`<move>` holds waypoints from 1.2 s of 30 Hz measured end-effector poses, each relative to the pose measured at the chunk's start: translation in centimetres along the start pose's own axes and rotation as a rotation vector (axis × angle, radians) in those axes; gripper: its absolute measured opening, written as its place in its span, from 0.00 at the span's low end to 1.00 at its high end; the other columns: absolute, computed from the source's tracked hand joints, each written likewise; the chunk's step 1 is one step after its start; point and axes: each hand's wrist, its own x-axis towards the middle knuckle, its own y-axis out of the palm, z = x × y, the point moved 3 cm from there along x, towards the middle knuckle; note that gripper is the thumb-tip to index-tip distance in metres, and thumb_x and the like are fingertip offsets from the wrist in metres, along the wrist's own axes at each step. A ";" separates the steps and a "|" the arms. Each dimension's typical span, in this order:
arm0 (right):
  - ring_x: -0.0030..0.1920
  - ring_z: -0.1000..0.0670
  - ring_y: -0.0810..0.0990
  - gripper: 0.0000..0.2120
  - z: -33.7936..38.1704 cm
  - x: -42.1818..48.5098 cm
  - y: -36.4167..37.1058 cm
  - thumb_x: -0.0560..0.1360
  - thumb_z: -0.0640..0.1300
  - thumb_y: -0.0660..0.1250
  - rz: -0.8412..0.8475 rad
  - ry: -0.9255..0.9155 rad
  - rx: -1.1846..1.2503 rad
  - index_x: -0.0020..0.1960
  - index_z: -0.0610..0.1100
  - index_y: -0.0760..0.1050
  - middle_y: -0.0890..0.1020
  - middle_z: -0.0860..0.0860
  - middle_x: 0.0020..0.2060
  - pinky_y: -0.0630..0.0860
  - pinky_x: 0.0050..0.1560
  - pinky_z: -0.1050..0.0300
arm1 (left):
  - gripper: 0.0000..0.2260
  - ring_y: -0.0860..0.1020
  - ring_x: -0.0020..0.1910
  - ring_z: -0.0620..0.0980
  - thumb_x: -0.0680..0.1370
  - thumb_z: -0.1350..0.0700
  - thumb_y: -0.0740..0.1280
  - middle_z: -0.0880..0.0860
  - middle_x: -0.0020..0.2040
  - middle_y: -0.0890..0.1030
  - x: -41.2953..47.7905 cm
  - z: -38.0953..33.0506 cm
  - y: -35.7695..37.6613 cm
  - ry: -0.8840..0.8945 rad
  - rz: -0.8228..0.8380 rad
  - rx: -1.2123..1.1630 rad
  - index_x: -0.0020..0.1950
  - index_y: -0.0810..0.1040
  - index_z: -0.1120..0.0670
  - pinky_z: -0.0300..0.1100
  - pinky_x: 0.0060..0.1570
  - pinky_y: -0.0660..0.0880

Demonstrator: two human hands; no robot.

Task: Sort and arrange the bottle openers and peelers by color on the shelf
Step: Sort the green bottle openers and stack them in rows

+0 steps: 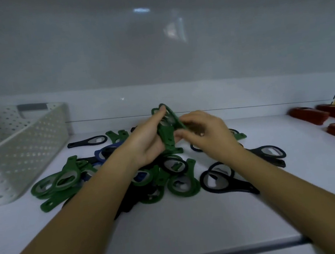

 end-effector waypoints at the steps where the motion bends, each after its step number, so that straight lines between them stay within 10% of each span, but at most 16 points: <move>1: 0.47 0.55 0.78 0.13 0.1 -0.1 0.5 0.73 0.41 0.69 0.045 -0.042 -0.030 0.57 0.41 0.79 0.79 0.51 0.47 0.74 0.53 0.67 | 0.22 0.80 0.55 0.58 0.81 0.48 0.57 0.63 0.58 0.79 -0.1 0.0 0.0 0.007 0.021 0.014 0.65 0.70 0.64 0.47 0.51 0.79; 8: 0.51 0.58 0.72 0.18 -0.4 -0.7 1.1 0.75 0.43 0.66 0.149 -0.062 -0.052 0.65 0.42 0.73 0.72 0.54 0.49 0.67 0.54 0.70 | 0.19 0.80 0.53 0.53 0.82 0.49 0.54 0.61 0.58 0.78 -0.3 0.3 0.0 0.016 0.063 0.104 0.65 0.71 0.60 0.47 0.51 0.78; 15: 0.61 0.58 0.72 0.21 -0.4 0.2 -1.9 0.79 0.41 0.60 -0.024 0.223 0.320 0.71 0.48 0.62 0.71 0.54 0.62 0.69 0.59 0.72 | 0.11 0.75 0.30 0.46 0.81 0.55 0.56 0.56 0.45 0.82 -1.1 0.4 0.8 0.023 0.187 0.339 0.58 0.74 0.56 0.39 0.31 0.76; 21: 0.48 0.65 0.75 0.17 0.4 -0.3 -0.8 0.81 0.40 0.53 0.178 0.209 0.395 0.69 0.49 0.66 0.75 0.54 0.58 0.74 0.45 0.71 | 0.12 0.79 0.33 0.48 0.81 0.55 0.57 0.58 0.46 0.80 -1.3 0.9 1.3 0.000 0.246 0.326 0.62 0.72 0.56 0.44 0.38 0.78; 26: 0.73 0.62 0.49 0.47 0.8 -0.9 -0.4 0.63 0.58 0.69 0.338 0.086 0.121 0.71 0.61 0.42 0.50 0.58 0.74 0.53 0.68 0.72 | 0.21 0.80 0.41 0.51 0.81 0.56 0.57 0.55 0.51 0.79 -1.0 0.4 1.3 0.069 0.214 0.165 0.71 0.60 0.38 0.44 0.37 0.80; 30: 0.65 0.73 0.55 0.54 0.8 -0.9 -0.1 0.62 0.48 0.77 0.361 0.053 0.127 0.70 0.58 0.37 0.53 0.70 0.64 0.55 0.61 0.80 | 0.20 0.80 0.44 0.53 0.80 0.57 0.59 0.58 0.56 0.73 -1.3 0.2 0.9 0.085 0.251 0.188 0.68 0.64 0.39 0.49 0.41 0.81; 36: 0.68 0.65 0.59 0.51 1.2 -1.0 -0.1 0.63 0.57 0.70 0.312 0.090 0.198 0.74 0.56 0.40 0.57 0.58 0.71 0.59 0.64 0.75 | 0.15 0.78 0.36 0.49 0.80 0.58 0.58 0.60 0.52 0.74 -1.1 -0.3 0.8 0.123 0.232 0.145 0.66 0.67 0.45 0.46 0.41 0.81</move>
